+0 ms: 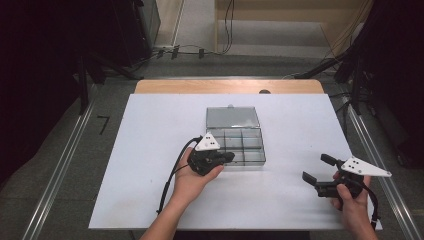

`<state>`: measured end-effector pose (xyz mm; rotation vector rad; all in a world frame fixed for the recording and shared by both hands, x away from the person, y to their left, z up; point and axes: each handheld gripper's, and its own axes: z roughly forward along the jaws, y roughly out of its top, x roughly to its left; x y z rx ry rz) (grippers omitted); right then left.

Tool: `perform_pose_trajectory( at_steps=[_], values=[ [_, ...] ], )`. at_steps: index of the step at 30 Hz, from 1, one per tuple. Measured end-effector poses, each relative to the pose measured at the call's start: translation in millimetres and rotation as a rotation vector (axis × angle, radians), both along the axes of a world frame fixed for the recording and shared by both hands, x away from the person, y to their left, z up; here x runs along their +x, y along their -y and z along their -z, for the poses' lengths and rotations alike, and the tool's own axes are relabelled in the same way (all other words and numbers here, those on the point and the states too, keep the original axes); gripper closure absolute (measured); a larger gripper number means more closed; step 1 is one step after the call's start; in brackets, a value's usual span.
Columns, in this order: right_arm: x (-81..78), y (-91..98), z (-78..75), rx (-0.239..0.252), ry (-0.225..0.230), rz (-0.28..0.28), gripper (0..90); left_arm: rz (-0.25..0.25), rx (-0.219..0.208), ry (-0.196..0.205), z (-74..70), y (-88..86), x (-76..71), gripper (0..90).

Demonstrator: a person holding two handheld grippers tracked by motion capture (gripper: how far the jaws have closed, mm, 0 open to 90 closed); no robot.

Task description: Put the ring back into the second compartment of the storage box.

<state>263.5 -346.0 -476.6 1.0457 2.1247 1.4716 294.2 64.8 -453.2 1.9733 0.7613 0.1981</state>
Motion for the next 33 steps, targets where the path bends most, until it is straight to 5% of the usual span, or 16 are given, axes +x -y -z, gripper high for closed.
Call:
perform_pose_trajectory(
  at_steps=[33],
  values=[
    [-0.5,-1.9,0.2,0.001,-0.002,-0.008,0.0,-0.042,-0.027,-0.047,-0.9,1.7,45.2,88.2]
  ],
)
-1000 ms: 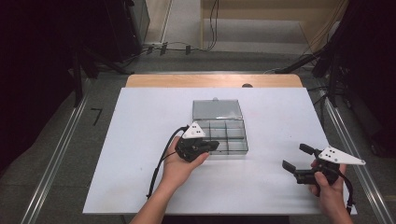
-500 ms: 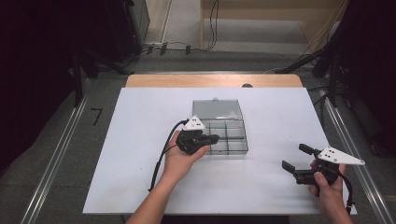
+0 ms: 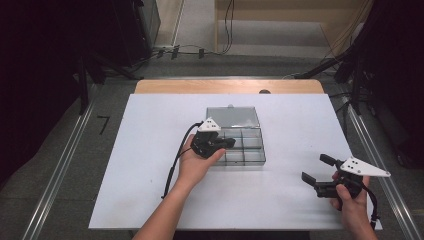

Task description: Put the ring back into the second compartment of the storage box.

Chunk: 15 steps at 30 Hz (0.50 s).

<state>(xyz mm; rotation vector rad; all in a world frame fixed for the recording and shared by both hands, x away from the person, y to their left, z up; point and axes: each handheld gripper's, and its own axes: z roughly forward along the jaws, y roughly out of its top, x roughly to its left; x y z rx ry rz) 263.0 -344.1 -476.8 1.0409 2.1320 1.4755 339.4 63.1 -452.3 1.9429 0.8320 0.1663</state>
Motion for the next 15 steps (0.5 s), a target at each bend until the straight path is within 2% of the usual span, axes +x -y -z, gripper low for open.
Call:
perform_pose_trajectory(
  at_steps=[15],
  values=[
    [0.0,-1.1,0.6,-0.002,-0.002,-0.002,0.0,-0.023,-0.017,-0.015,1.9,2.6,17.2,88.2]
  ],
)
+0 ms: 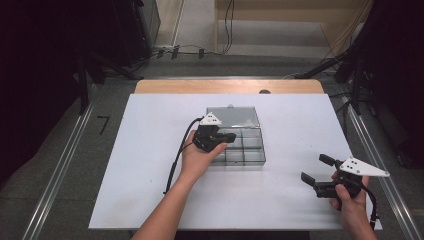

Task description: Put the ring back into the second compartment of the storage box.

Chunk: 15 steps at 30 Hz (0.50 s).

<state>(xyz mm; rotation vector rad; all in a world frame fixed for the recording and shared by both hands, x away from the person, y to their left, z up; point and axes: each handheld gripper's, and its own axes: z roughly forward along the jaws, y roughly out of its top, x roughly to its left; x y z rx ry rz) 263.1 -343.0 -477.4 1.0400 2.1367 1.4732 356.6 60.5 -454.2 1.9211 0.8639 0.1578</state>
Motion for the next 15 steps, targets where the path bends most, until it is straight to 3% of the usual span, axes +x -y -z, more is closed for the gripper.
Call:
perform_pose_trajectory(
  at_steps=[15],
  values=[
    [0.5,-0.4,1.2,0.002,-0.002,-0.002,0.0,-0.023,-0.005,-0.024,6.5,2.4,13.2,88.1]
  ],
)
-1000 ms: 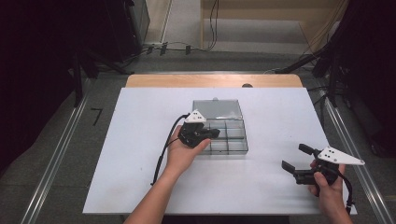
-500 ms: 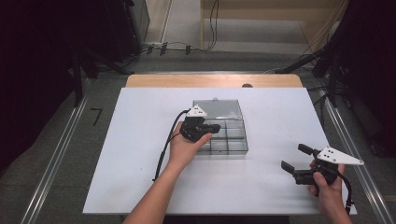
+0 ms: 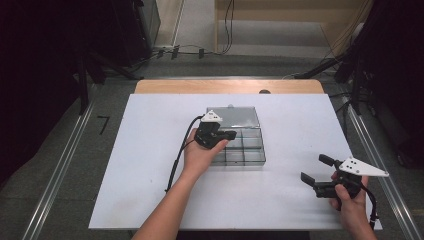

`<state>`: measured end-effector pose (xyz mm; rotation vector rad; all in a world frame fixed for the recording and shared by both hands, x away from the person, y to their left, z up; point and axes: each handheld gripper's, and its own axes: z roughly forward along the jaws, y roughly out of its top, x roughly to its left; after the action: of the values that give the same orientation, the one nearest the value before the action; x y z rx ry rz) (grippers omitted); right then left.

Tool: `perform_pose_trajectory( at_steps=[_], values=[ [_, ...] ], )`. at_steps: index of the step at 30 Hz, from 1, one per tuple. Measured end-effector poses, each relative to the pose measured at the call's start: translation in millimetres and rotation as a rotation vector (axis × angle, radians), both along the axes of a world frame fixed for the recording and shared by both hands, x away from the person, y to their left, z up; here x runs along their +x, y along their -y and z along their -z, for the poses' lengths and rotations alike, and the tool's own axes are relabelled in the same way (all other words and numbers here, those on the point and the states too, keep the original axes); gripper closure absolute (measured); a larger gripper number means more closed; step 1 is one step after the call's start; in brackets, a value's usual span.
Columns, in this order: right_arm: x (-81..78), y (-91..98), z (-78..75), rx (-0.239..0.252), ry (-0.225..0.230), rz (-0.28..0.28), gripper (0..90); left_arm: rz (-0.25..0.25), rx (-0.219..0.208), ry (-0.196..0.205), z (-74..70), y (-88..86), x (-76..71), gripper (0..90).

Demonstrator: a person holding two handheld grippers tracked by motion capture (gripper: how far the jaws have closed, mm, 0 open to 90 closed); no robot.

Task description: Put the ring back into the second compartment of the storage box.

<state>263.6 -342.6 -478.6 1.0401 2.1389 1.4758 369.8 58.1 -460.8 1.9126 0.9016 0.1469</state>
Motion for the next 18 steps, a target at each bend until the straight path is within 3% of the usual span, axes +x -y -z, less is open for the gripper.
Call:
perform_pose_trajectory(
  at_steps=[12,18],
  values=[
    [0.4,-1.6,0.9,0.001,-0.005,-0.004,0.0,-0.022,-0.002,-0.031,5.2,2.5,8.4,86.9],
    [0.7,-3.6,1.1,0.008,-0.011,-0.008,0.0,-0.015,-0.018,-0.033,4.1,-0.9,8.7,79.4]
  ],
)
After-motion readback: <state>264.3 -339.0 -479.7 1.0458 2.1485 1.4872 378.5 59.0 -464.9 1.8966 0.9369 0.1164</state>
